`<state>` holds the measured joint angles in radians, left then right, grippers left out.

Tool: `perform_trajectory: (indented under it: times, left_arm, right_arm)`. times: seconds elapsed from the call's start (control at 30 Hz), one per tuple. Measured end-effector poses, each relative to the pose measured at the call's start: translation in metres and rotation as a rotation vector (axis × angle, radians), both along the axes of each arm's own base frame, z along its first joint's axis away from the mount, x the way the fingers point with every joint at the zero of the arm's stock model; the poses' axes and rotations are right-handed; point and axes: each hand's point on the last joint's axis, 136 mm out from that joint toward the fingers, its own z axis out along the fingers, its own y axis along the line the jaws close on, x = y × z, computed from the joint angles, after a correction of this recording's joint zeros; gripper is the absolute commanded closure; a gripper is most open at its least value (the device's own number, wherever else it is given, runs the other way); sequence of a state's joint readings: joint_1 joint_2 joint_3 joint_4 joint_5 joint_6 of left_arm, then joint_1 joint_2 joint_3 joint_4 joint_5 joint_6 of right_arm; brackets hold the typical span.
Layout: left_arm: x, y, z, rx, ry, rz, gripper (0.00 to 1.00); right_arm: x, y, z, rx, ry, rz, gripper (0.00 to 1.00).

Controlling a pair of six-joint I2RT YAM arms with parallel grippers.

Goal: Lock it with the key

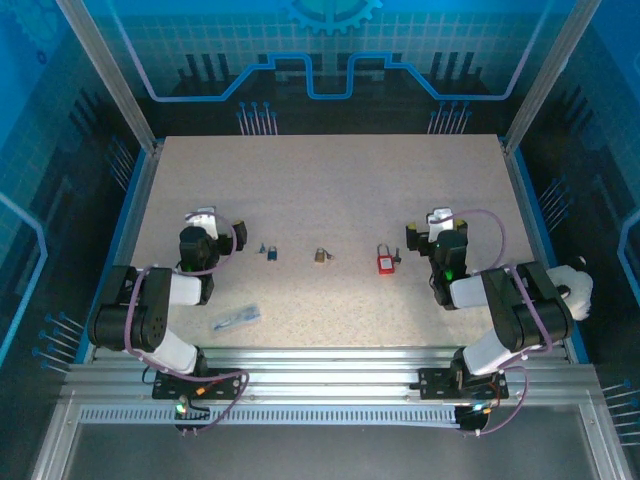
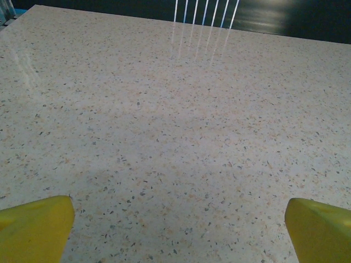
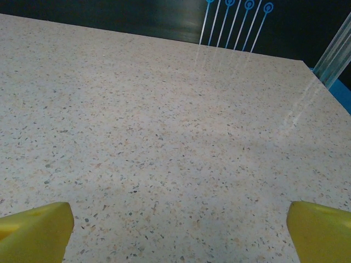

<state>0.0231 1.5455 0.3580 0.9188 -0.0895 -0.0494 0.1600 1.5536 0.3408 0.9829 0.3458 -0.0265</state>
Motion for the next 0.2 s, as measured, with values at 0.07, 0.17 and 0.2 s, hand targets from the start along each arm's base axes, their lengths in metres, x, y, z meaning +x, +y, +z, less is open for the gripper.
perform_trajectory:
  times: [0.07, 0.17, 0.2]
  left_arm:
    - [0.0000, -0.0003, 0.0000, 0.000, 0.000, -0.002, 0.01]
    - [0.0006, -0.0020, -0.0001, 0.002, 0.003, -0.013, 0.01]
    - [0.0010, -0.0024, 0.0003, 0.002, 0.002, -0.016, 0.01]
  right_arm:
    - [-0.0001, 0.0001, -0.0006, 0.000, 0.003, 0.002, 0.00]
    - [-0.0001, -0.0005, -0.0010, 0.002, 0.004, 0.002, 0.00]
    - [-0.0001, -0.0004, -0.0011, 0.002, 0.005, 0.003, 0.00]
